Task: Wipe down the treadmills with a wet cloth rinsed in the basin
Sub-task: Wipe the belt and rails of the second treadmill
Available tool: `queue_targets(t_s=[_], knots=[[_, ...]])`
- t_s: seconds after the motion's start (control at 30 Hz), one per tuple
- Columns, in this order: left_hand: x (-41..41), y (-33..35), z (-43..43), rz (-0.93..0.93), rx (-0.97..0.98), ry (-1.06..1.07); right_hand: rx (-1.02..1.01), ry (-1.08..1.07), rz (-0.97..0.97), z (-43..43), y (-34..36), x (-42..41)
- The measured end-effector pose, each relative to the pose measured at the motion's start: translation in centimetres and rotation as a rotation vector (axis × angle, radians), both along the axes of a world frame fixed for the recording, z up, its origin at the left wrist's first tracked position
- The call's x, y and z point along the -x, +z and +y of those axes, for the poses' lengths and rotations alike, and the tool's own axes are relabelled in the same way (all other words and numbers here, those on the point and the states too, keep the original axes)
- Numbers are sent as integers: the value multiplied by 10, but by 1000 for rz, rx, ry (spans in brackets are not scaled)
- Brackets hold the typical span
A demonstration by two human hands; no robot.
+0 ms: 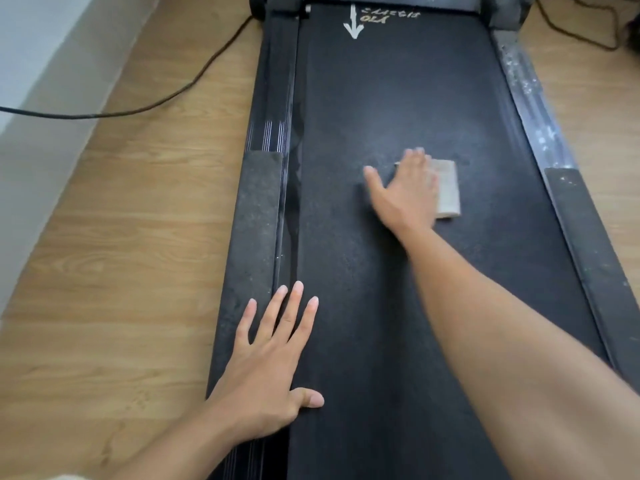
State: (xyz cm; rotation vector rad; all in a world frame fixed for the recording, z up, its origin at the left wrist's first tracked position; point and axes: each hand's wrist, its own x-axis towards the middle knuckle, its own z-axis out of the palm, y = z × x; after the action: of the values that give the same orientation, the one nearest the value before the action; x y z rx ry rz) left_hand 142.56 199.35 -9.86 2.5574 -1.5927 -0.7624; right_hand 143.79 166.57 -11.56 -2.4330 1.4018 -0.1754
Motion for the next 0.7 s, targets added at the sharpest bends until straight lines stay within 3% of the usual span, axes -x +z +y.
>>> queue_targets(t_s=[0.1, 0.17, 0.3, 0.5, 0.6, 0.7], knots=[[-2, 5, -2, 8, -37, -15, -41, 267, -36, 95, 4, -80], [-2, 6, -4, 12, -47, -12, -55, 351, -35, 125, 7, -89], [-2, 4, -2, 6, -26, -1, 1, 588, 33, 68, 6, -30], [-1, 2, -3, -2, -42, 1, 73, 97, 180, -111, 1, 137], [0, 5, -3, -17, -4, 5, 16, -97, 169, -114, 0, 156], [2, 8, -3, 15, -70, -6, -33, -298, 94, -68, 4, 104]])
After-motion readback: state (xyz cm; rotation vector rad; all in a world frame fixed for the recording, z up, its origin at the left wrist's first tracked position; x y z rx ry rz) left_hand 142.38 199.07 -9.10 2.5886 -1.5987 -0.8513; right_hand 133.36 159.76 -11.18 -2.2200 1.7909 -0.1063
